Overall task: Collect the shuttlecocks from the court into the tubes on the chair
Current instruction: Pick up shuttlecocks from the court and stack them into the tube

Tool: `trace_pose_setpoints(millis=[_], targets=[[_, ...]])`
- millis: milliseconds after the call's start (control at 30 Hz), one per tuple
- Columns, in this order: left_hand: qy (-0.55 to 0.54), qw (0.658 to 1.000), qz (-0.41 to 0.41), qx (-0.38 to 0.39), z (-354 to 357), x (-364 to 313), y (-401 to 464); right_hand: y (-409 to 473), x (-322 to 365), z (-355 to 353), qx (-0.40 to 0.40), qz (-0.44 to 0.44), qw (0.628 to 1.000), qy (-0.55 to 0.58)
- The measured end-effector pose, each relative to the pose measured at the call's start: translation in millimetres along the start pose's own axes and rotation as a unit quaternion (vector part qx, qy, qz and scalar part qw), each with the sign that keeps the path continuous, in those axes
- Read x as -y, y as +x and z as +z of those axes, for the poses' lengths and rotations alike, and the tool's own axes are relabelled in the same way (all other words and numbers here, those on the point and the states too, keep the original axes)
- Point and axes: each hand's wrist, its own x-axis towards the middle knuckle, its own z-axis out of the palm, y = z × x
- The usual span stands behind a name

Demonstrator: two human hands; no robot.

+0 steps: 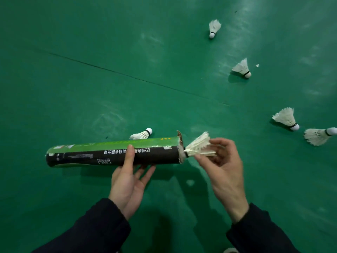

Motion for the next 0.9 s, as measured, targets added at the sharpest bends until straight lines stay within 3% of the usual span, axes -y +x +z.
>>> trace_pose_setpoints(millis=[133, 233, 367, 433, 533, 600, 767, 900], targets=[[0.035, 0.999, -0.010, 0.026, 7, 10, -2, -24, -15, 10, 0.122, 0.031, 0.989, -0.080], [0.048, 0.998, -0.009, 0.046, 7, 14, -6, -23, -3, 5, 0.257, 0.091, 0.957, -0.101], [0.073, 0.995, -0.006, 0.071, 8, 21, -15, -15, 14, 3, 0.358, 0.146, 0.914, -0.121], [0.057, 0.996, -0.007, 0.075, 7, 18, -16, -14, 18, 5, 0.346, 0.119, 0.924, -0.112], [0.018, 0.997, -0.019, 0.066, 6, 9, -14, -14, 8, 7, 0.187, 0.054, 0.974, -0.113], [0.001, 0.998, -0.016, 0.061, 2, 3, -12, -15, 3, 8, 0.128, 0.019, 0.982, -0.141], [-0.012, 0.998, -0.013, 0.056, -2, -1, -13, -15, 4, 18, 0.190, 0.026, 0.975, -0.112], [-0.004, 0.999, -0.010, 0.038, -16, -4, -10, -7, 8, 29, 0.340, 0.089, 0.935, -0.042]])
